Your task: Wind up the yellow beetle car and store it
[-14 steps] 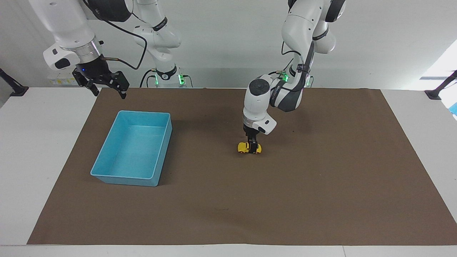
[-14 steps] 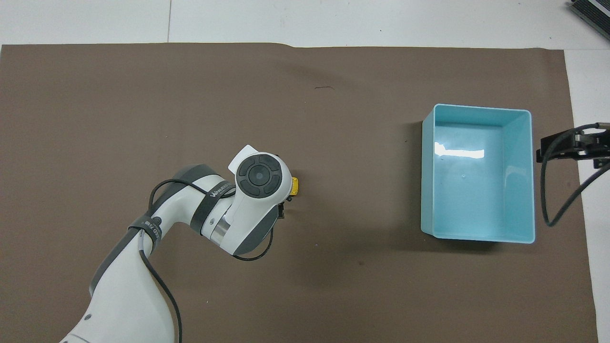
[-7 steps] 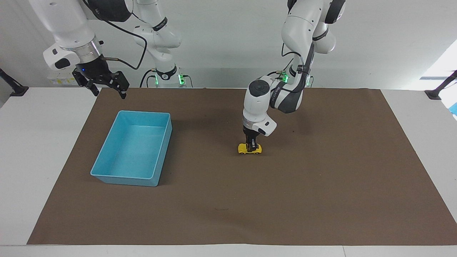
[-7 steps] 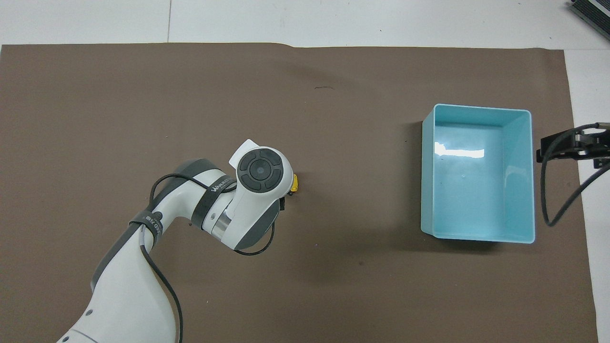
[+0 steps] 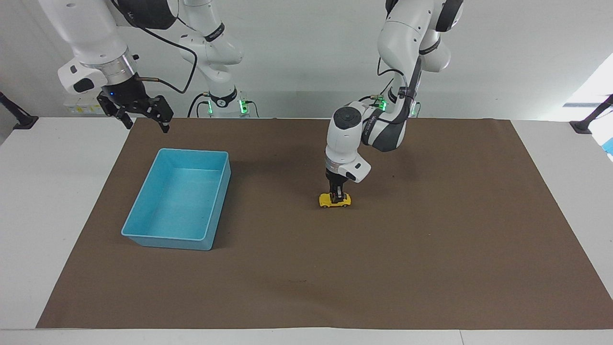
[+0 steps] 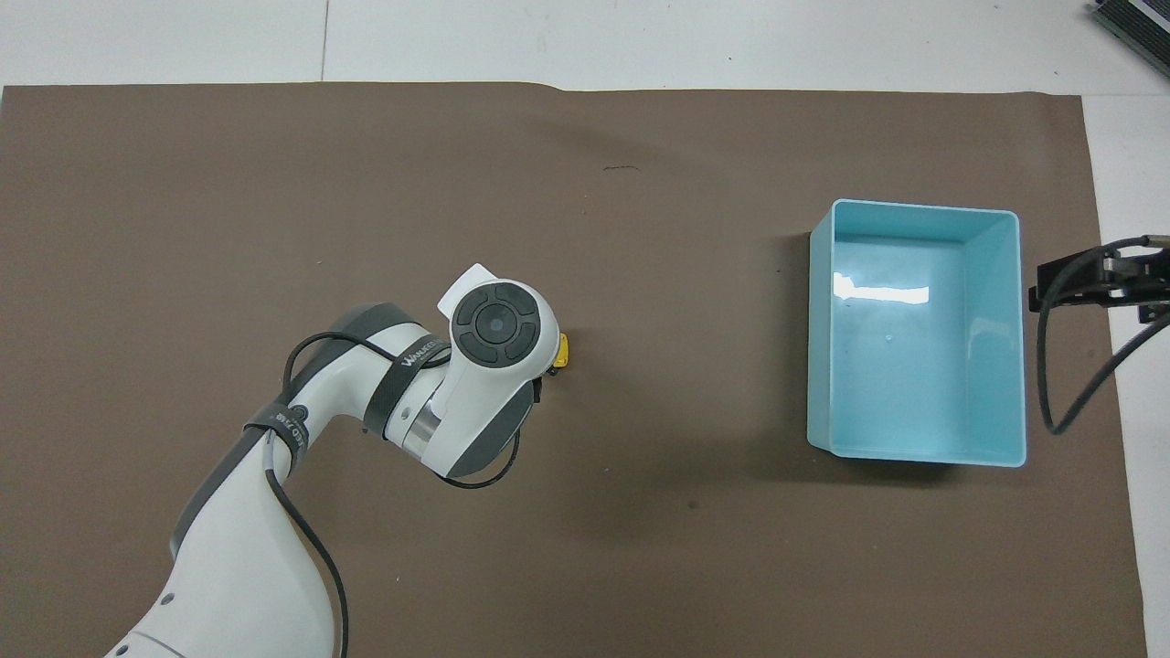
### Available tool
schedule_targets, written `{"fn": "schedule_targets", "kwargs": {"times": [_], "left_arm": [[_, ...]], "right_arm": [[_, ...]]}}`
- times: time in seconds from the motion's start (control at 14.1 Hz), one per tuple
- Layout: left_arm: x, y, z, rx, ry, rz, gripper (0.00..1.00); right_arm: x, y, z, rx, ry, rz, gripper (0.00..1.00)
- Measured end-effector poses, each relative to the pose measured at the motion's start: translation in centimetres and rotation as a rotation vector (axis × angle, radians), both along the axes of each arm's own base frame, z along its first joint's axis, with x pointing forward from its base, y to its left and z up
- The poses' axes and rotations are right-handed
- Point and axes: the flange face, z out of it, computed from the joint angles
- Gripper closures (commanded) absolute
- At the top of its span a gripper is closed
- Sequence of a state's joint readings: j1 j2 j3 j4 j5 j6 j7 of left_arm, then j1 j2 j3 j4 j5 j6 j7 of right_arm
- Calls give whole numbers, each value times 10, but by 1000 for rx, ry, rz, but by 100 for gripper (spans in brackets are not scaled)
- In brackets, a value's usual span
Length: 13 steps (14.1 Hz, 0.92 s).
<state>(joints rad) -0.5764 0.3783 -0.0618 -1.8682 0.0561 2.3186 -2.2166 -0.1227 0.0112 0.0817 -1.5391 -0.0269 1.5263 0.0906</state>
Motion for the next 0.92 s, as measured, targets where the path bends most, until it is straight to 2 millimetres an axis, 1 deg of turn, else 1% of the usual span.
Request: {"fn": "schedule_targets", "kwargs": {"times": [0.21,0.28,0.57,0.71,0.85,0.92], "left_arm": [[4,14,0,11,10,-8,100],[6,23,-1,17,15,-12,100],[20,71,-1,38,41,-18,100],[25,89,-1,44,49,-15,100],[28,98,-1,46,53,-14,100],[29,100,-1,47,55,-15,95]], "right_arm": [[0,0,0,0,0,0,0],[0,0,0,0,0,0,0],[0,0,0,0,0,0,0],[0,0,0,0,0,0,0],[0,0,0,0,0,0,0],[0,0,0,0,0,0,0]]}}
